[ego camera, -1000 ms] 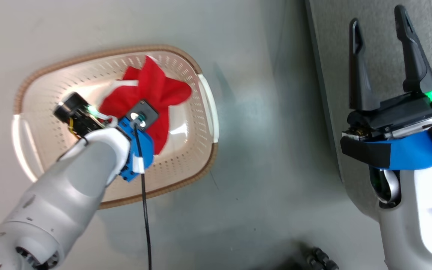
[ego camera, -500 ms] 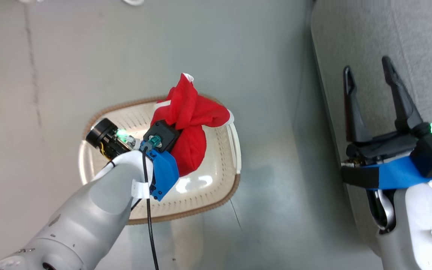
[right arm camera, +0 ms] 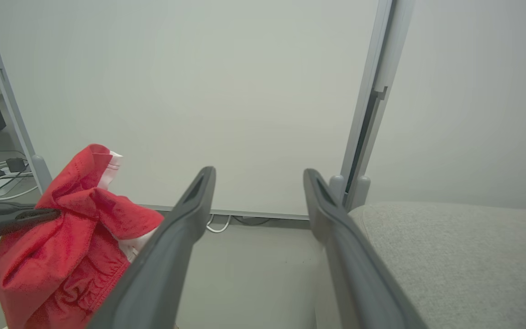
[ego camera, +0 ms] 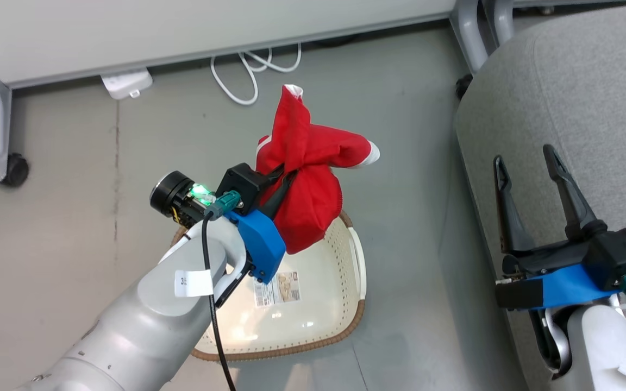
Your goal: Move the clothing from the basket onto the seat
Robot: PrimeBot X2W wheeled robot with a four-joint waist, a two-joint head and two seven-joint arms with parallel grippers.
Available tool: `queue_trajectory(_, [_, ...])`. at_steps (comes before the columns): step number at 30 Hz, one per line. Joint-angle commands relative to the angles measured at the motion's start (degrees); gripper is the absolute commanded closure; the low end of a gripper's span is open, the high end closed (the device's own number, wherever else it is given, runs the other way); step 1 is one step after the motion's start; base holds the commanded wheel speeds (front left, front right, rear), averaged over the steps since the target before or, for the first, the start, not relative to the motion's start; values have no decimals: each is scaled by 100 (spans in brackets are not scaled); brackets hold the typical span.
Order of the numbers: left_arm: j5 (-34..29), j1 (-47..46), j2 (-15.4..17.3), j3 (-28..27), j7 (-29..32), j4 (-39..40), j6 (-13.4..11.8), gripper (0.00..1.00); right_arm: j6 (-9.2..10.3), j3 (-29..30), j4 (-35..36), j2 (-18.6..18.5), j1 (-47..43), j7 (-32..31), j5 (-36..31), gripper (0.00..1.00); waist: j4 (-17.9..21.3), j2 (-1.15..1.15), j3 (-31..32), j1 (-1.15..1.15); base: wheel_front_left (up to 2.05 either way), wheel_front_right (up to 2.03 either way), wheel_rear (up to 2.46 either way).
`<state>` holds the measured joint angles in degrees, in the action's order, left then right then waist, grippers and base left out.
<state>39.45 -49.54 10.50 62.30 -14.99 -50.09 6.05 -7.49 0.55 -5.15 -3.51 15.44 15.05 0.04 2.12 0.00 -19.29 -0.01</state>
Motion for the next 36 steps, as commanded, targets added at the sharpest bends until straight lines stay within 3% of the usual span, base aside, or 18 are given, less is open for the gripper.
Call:
queue_trajectory(1, [-117,97,41,-149,-26,159,-52,100,-1,14,-51,-24,-129,19,37,0,-52,0,271,1,0,0,0])
queue_trajectory(8, [-402,327,89,-632,-28,739,-103,100,-1,11,-207,-17,-457,19,84,0,-69,0,802,1,0,0,0])
queue_trajectory(19, [-452,581,-106,-1064,-28,1204,-114,100,-1,-9,-357,22,-962,19,159,0,-102,0,1501,1,0,0,0])
queue_trajectory(36, [-412,578,-136,-1005,6,1249,-55,100,-1,-247,-430,61,-1214,19,281,0,-132,0,1831,1,0,0,0])
